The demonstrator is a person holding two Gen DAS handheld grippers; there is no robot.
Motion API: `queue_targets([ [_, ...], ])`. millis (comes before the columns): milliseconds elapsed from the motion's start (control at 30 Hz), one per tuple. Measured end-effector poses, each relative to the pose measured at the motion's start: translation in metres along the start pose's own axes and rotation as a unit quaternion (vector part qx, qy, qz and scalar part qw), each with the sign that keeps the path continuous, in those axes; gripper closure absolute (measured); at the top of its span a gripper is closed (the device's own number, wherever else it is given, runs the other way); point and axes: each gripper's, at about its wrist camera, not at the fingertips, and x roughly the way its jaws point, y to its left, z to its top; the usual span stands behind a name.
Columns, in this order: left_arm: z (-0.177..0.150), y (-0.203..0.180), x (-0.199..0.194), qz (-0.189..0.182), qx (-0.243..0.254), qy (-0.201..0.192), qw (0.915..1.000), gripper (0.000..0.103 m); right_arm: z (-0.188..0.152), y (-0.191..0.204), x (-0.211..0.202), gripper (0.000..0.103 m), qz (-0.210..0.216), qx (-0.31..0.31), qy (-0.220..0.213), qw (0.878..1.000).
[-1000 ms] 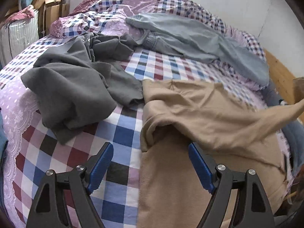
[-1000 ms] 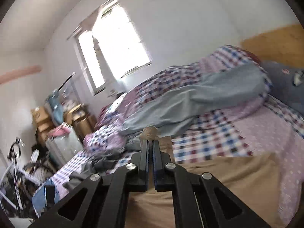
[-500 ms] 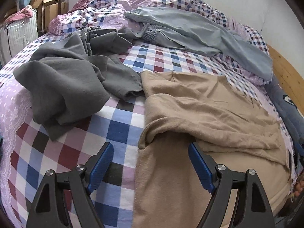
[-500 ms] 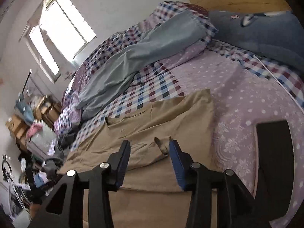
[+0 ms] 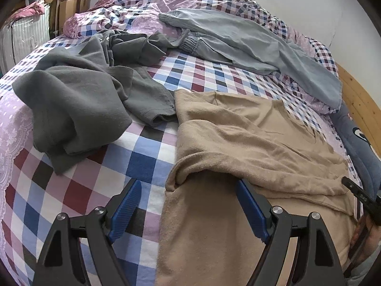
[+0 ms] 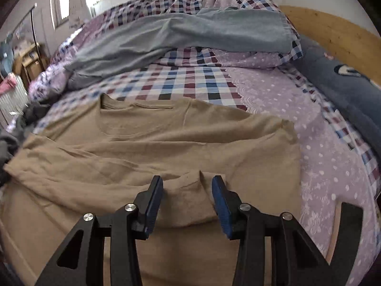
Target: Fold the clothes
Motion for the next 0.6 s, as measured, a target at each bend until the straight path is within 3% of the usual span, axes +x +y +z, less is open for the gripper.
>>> queue_targets([
  [67,0.0,0.001,0.0,-0.003,0.002,0.0,1.0,0.019,0.002,0.003,0.005,0.057,-0.005,-0.004,0.001,1.0],
  [100,-0.001,0.001,-0.001,-0.005,0.002,0.0,1.0,0.019,0.002,0.004,0.006,0.065,-0.002,-0.006,0.001,1.0],
  [133,-0.001,0.002,-0.001,-0.007,0.003,0.001,1.0,0.019,0.002,0.006,0.006,0.086,-0.003,-0.011,0.001,1.0],
  [167,-0.001,0.003,-0.002,-0.009,0.003,0.001,1.0,0.019,0.002,0.008,0.005,0.093,-0.005,-0.017,-0.001,1.0],
  [333,-0.003,0.005,-0.002,-0.015,0.009,0.002,0.9998,0.019,-0.003,0.024,-0.018,0.096,-0.017,-0.06,-0.029,0.998],
  [500,-0.004,0.004,-0.001,-0.012,0.015,0.004,0.9998,0.019,-0.022,0.041,-0.065,0.096,0.019,-0.132,-0.067,0.989],
  [600,-0.004,0.005,-0.001,-0.013,0.013,0.004,0.9998,0.019,-0.042,0.047,-0.087,0.097,0.046,-0.186,-0.063,0.98],
])
